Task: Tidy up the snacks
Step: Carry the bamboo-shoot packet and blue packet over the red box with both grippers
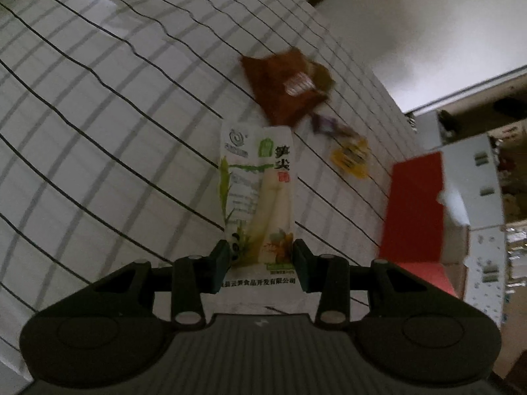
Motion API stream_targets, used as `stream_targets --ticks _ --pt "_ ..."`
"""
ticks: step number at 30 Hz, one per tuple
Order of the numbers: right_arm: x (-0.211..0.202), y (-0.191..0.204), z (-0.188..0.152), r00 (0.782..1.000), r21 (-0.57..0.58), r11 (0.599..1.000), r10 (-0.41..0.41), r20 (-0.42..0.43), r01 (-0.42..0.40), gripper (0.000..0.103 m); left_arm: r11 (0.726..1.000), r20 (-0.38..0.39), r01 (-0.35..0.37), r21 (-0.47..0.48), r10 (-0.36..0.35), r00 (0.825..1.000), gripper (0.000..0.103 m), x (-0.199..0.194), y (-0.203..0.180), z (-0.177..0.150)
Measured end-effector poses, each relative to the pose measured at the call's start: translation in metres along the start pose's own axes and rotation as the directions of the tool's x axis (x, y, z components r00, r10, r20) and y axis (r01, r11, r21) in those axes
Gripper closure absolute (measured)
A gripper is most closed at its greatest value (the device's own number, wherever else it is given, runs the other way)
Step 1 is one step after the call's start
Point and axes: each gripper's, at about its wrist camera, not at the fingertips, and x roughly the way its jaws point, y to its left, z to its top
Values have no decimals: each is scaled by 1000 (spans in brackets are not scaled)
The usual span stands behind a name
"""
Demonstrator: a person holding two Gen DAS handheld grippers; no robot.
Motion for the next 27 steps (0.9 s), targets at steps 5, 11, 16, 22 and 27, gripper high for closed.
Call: stream_targets --ticks 5,11,16,22,27 --pt "-11 -11 2 1000 15 1000 14 12 -15 65 999 -46 51 8 -50 998 62 -1 -24 -16" --pt "-26 -23 4 999 13 999 36 26 -37 65 994 -94 108 22 -106 990 62 -1 -53 -39" --pt "-39 -38 15 998 -2 999 34 49 -34 65 984 -106 169 51 -163 981 92 -1 -89 -51" --pt "-58 -63 31 996 -26 999 32 88 -30 65 980 -79 156 123 -147 986 92 4 -135 -58" --pt "-70 -87 41 992 -25 999 33 121 -30 65 959 -99 74 274 -48 994 91 14 -157 -71"
